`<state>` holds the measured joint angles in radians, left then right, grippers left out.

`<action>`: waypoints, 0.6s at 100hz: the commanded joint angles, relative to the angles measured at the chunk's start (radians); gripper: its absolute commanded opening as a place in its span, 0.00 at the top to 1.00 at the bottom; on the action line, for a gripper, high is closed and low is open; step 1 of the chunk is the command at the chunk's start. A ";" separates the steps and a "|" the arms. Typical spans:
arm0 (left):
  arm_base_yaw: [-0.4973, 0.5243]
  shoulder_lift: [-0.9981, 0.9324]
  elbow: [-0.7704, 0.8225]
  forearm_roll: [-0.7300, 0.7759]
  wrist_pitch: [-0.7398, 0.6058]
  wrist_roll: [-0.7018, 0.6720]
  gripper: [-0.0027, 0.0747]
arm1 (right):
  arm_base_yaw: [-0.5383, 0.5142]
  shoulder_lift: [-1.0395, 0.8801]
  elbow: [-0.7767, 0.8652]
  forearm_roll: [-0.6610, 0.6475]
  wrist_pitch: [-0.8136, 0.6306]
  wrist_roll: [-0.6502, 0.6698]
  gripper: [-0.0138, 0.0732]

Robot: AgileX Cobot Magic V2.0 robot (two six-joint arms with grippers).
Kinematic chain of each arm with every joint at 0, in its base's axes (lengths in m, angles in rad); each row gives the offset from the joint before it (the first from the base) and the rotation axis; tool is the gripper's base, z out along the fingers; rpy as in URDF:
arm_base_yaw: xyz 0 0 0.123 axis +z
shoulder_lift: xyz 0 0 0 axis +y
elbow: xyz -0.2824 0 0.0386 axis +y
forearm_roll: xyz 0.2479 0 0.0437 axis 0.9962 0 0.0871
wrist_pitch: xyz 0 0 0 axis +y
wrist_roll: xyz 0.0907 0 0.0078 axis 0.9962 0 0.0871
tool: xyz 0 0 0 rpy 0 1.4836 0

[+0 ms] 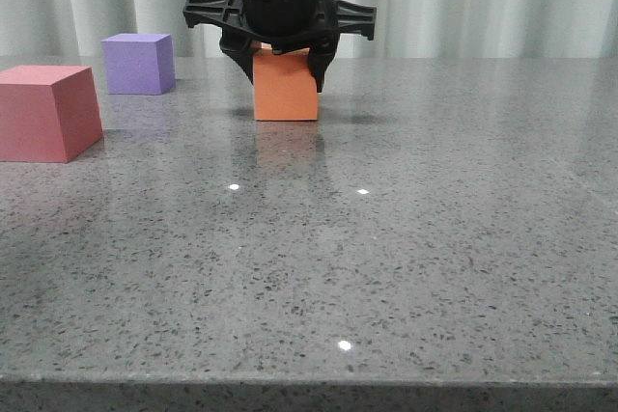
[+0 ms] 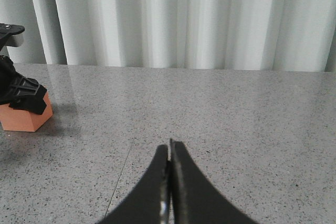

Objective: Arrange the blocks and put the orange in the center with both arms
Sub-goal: 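Lift the orange cube and carry it toward the purple cube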

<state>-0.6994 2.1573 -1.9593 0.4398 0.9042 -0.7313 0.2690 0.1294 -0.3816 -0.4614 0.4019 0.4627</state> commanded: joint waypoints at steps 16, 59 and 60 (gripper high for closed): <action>0.005 -0.150 -0.032 0.030 -0.005 0.018 0.86 | -0.007 0.012 -0.023 -0.026 -0.072 -0.004 0.97; 0.125 -0.351 0.051 0.022 0.022 0.147 0.86 | -0.007 0.012 -0.023 -0.026 -0.072 -0.004 0.97; 0.131 -0.357 0.060 0.022 0.022 0.147 0.86 | -0.007 0.012 -0.023 -0.026 -0.072 -0.004 0.97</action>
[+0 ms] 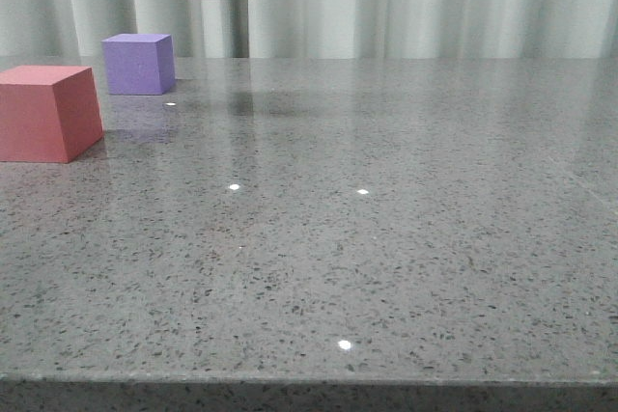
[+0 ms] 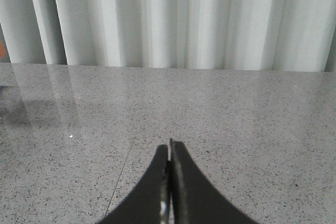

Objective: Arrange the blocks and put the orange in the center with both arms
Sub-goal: 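Lift the orange cube and carry it toward the purple cube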

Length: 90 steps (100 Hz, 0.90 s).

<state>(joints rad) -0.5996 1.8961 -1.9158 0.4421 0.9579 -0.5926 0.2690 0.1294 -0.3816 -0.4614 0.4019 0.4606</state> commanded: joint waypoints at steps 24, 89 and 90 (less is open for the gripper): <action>0.165 -0.196 0.203 -0.081 -0.135 0.109 0.86 | -0.007 0.012 -0.023 -0.026 -0.072 -0.002 0.97; 0.327 -0.118 0.283 -0.292 -0.211 0.323 0.86 | -0.007 0.012 -0.023 -0.026 -0.072 -0.002 0.97; 0.327 -0.115 0.283 -0.292 -0.211 0.323 0.86 | -0.007 0.012 -0.023 -0.026 -0.072 -0.002 0.97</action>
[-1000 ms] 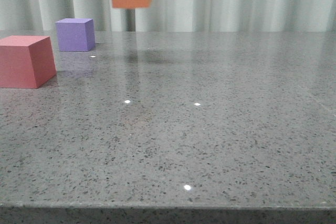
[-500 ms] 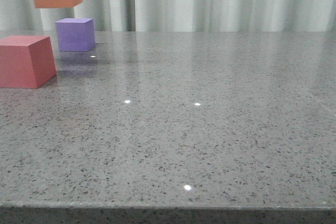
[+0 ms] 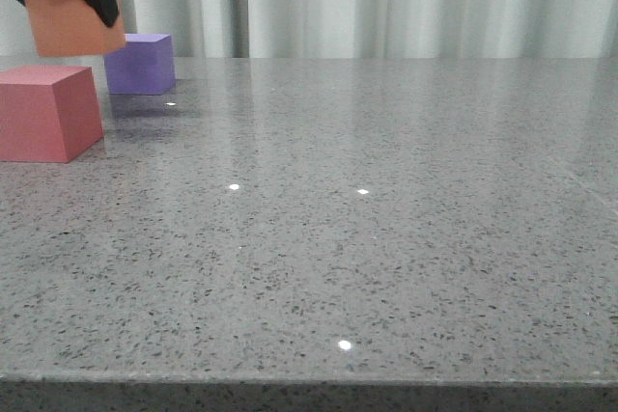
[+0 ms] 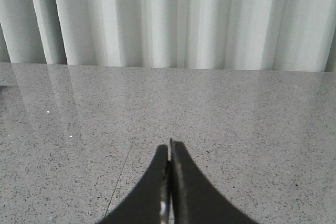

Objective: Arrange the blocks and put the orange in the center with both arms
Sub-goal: 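Lift the orange cube and carry it toward the purple cube, then lower the orange cube between the pink and purple cubes, release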

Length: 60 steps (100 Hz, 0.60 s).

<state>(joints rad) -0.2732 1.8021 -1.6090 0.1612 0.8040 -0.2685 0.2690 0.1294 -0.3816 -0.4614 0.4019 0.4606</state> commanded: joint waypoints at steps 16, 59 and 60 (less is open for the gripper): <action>0.001 0.016 -0.024 -0.017 -0.063 -0.001 0.86 | -0.007 0.012 -0.023 -0.026 -0.072 -0.002 0.97; 0.001 0.081 -0.022 -0.029 -0.087 -0.001 0.86 | -0.007 0.012 -0.023 -0.026 -0.072 -0.002 0.97; 0.001 0.083 -0.022 -0.029 -0.086 -0.001 0.86 | -0.007 0.012 -0.023 -0.026 -0.072 -0.002 0.97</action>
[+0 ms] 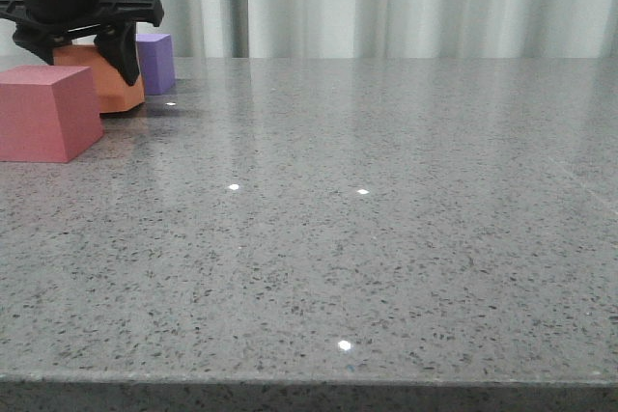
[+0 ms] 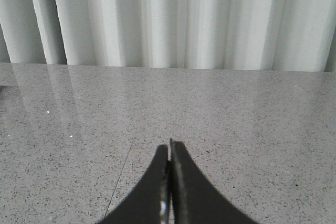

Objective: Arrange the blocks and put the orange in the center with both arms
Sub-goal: 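Lower the orange cube between the pink and purple cubes, release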

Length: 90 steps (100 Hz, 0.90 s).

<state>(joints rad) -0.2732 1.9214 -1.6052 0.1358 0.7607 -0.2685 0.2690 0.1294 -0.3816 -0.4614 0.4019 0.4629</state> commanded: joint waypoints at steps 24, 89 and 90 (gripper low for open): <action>0.001 -0.034 -0.026 -0.004 -0.036 -0.001 0.86 | -0.007 0.012 -0.023 -0.026 -0.072 -0.005 0.97; 0.001 -0.043 -0.029 -0.004 -0.014 -0.001 0.13 | -0.007 0.012 -0.023 -0.026 -0.072 -0.005 0.97; 0.001 -0.046 -0.029 -0.004 -0.014 -0.001 0.13 | -0.007 0.012 -0.023 -0.026 -0.072 -0.005 0.97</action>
<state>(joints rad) -0.2732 1.9389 -1.6053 0.1358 0.7820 -0.2685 0.2690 0.1294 -0.3816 -0.4614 0.4019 0.4607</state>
